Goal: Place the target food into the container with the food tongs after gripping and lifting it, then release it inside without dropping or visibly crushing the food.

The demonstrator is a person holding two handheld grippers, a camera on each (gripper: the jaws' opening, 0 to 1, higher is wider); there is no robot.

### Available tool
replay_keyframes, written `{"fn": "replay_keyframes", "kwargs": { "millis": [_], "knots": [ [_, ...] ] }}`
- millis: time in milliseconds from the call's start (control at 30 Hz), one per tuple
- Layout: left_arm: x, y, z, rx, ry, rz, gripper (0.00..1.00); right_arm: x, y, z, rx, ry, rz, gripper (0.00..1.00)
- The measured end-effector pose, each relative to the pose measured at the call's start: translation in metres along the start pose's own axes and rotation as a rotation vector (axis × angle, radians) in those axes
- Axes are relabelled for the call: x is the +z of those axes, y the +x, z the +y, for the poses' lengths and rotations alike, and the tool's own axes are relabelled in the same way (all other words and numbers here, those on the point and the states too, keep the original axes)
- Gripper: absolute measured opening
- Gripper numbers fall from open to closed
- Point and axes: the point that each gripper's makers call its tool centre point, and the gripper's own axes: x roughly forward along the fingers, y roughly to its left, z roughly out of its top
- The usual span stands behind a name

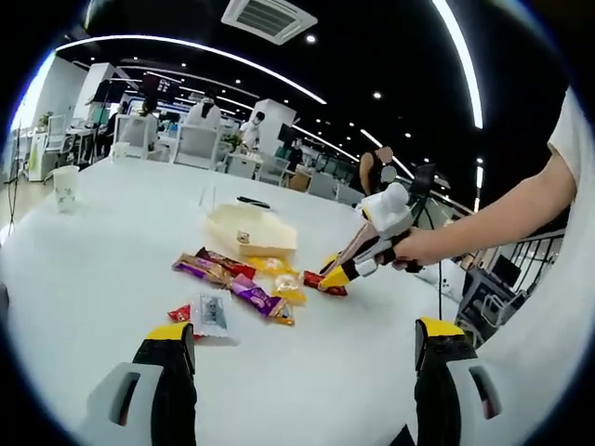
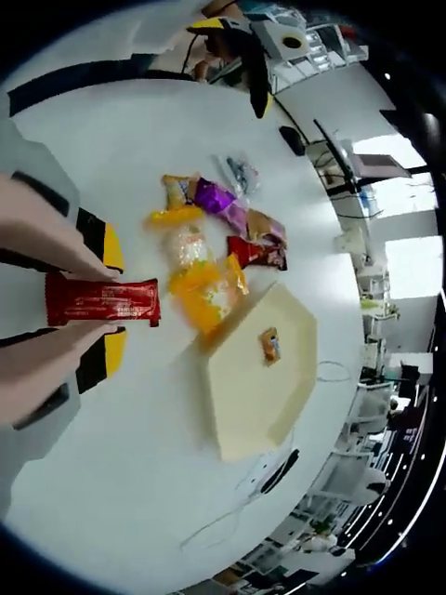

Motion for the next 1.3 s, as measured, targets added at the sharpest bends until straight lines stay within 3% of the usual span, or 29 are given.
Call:
{"fn": "replay_keyframes", "kwargs": {
  "millis": [167,267,700,1300],
  "knots": [
    [-0.002,-0.001,0.001,0.000,-0.028,-0.018,0.99,0.014,-0.013,0.000,-0.006,0.074,-0.052,0.21],
    [-0.006,-0.001,-0.003,-0.013,-0.010,0.001,0.99,0.020,-0.020,-0.002,0.003,0.192,-0.071,0.21],
    [-0.009,-0.001,-0.004,-0.013,-0.026,-0.016,0.99,0.045,-0.045,-0.019,-0.031,0.209,-0.147,0.21],
    [-0.006,0.002,-0.005,-0.027,-0.015,-0.017,0.99,0.050,-0.057,-0.022,-0.056,0.173,-0.156,0.21]
  ]
}}
